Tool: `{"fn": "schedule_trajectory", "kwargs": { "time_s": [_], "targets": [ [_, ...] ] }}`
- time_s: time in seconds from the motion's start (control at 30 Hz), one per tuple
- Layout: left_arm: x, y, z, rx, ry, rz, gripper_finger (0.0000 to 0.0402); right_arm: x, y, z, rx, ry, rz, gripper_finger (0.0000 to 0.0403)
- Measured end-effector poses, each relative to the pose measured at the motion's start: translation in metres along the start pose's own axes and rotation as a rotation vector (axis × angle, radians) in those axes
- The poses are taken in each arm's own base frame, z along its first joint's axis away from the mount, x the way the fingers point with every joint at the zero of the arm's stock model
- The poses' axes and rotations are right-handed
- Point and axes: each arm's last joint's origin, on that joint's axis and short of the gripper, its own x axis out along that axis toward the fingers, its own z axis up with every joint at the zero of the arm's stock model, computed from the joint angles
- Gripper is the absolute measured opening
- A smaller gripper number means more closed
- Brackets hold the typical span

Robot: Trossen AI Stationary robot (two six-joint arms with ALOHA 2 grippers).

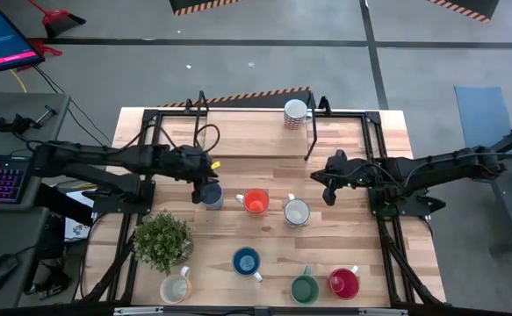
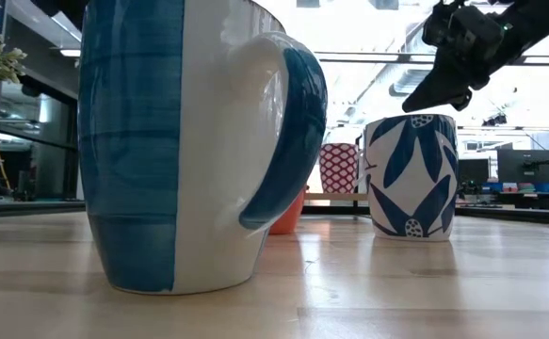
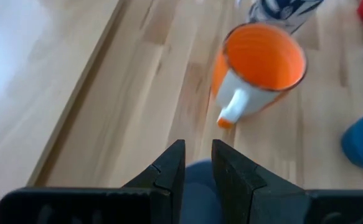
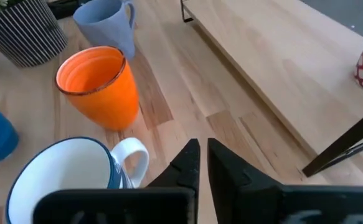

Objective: Place coffee mugs
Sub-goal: Put the light purple mug on the shelf

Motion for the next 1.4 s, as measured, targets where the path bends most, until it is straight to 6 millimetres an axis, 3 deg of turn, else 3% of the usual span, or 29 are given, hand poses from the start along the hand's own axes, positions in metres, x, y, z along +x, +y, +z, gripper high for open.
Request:
{"fn": "schedule_trajectory", "kwargs": {
  "time_s": [0.23, 0.47, 0.9, 1.23, 1.4],
  "targets": [
    [-0.008, 0.008, 0.005, -0.03, 0.133, 0.046, 0.0072, 0.0, -0.002, -0.007, -0.018, 0.069, -0.017, 0.0077],
    [0.005, 0.009, 0.001, -0.076, 0.233, 0.019, 0.0072, 0.0, -0.003, -0.009, -0.027, 0.091, -0.029, 0.0113],
    [0.031, 0.009, -0.007, -0.04, 0.378, 0.037, 0.0072, -0.001, -0.004, -0.012, -0.038, 0.126, -0.037, 0.0115],
    [0.032, 0.009, -0.007, -0.05, 0.38, 0.047, 0.0072, -0.001, -0.005, -0.013, -0.04, 0.132, -0.039, 0.0115],
    [0.022, 0.007, 0.014, -0.06, 0.304, 0.05, 0.0072, -0.001, -0.005, -0.015, -0.046, 0.15, -0.045, 0.0115]
  ]
}}
